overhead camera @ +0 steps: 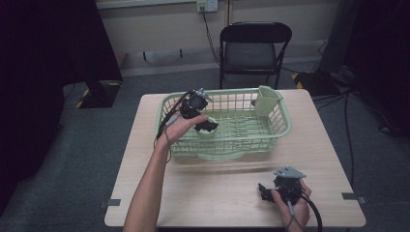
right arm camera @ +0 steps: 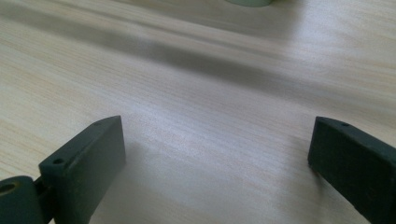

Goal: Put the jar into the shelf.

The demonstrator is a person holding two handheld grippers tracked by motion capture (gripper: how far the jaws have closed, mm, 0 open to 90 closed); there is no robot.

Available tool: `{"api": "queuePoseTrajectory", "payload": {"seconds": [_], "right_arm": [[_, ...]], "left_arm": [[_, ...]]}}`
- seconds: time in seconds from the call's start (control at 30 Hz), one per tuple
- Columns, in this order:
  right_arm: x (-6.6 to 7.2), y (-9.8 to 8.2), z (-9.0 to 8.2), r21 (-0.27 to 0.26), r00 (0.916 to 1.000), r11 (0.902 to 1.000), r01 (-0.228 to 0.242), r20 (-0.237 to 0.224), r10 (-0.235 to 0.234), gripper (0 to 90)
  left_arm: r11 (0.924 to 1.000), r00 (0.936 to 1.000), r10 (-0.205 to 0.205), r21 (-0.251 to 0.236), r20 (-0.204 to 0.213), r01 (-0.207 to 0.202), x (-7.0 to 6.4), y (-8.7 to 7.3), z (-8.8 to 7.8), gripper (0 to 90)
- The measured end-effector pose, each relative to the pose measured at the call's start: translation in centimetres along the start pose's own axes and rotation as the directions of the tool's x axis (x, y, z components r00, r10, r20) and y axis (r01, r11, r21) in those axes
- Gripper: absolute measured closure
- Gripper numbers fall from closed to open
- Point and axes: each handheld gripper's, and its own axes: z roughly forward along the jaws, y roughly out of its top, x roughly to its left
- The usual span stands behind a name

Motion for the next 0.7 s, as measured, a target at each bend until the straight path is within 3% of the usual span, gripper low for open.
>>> {"api": "queuePoseTrajectory", "payload": {"seconds": [0.13, 0.23, 0.6, 0.7], "right_arm": [[0.0, 0.0, 0.0, 0.0, 1.0, 1.0, 0.0, 0.0, 0.0, 3.2], [0.0, 0.0, 0.0, 0.0, 1.0, 1.0, 0.0, 0.0, 0.0, 3.2], [0.0, 0.0, 0.0, 0.0, 1.0, 1.0, 0.001, 0.0, -0.001, 3.2], [0.0, 0.0, 0.0, 0.0, 1.0, 1.0, 0.001, 0.0, -0.001, 3.2]], "left_arm": [[0.9979, 0.9994, -0.034, -0.056, -0.01, 0.033, -1.0, -0.2, -1.2, 3.6], [0.9977, 0.9992, -0.031, -0.06, -0.026, 0.029, -1.5, -0.4, -1.7, 3.5], [0.9847, 0.9971, -0.051, -0.169, -0.057, 0.04, -3.4, -2.3, -3.9, 2.9], [0.9826, 0.9968, -0.04, -0.184, -0.069, 0.026, -4.1, -3.0, -4.5, 2.9]]}}
